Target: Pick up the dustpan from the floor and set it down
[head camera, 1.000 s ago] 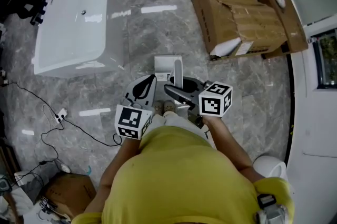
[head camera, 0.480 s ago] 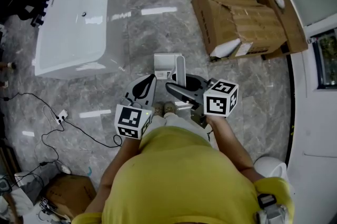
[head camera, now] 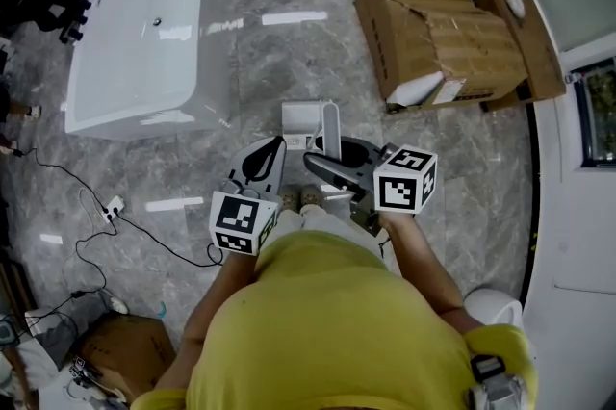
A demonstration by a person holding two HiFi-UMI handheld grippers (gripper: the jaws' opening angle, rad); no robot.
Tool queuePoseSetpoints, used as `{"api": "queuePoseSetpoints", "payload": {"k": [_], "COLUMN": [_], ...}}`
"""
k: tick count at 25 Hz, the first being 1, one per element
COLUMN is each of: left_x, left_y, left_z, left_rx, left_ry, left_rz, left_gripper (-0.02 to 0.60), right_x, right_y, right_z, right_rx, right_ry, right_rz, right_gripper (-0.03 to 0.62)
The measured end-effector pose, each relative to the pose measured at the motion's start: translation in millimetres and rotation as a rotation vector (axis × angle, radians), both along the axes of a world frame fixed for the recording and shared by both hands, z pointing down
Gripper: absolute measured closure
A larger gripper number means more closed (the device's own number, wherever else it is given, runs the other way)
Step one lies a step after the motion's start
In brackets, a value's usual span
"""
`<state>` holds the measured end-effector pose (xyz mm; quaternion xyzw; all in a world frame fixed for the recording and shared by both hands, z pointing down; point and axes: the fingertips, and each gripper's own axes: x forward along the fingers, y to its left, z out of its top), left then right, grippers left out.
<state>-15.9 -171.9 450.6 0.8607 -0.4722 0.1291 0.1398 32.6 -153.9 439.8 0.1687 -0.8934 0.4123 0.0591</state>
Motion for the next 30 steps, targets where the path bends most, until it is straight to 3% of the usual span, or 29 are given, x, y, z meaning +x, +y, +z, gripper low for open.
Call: {"api": "queuePoseSetpoints", "payload": {"k": [30], "left_x": [-18], "left_y": [-2], "left_z": [22], "left_rx": [-0.069], "left_ry": [0.002], "left_rz": [-0.018], "left_gripper": [0.580], "right_x": [-15], "right_y": [-41], "right_z": [196], "right_rx": [-0.098], "right_ry": [0.241], "right_rz": [-0.075], "right_gripper": [0.395]}}
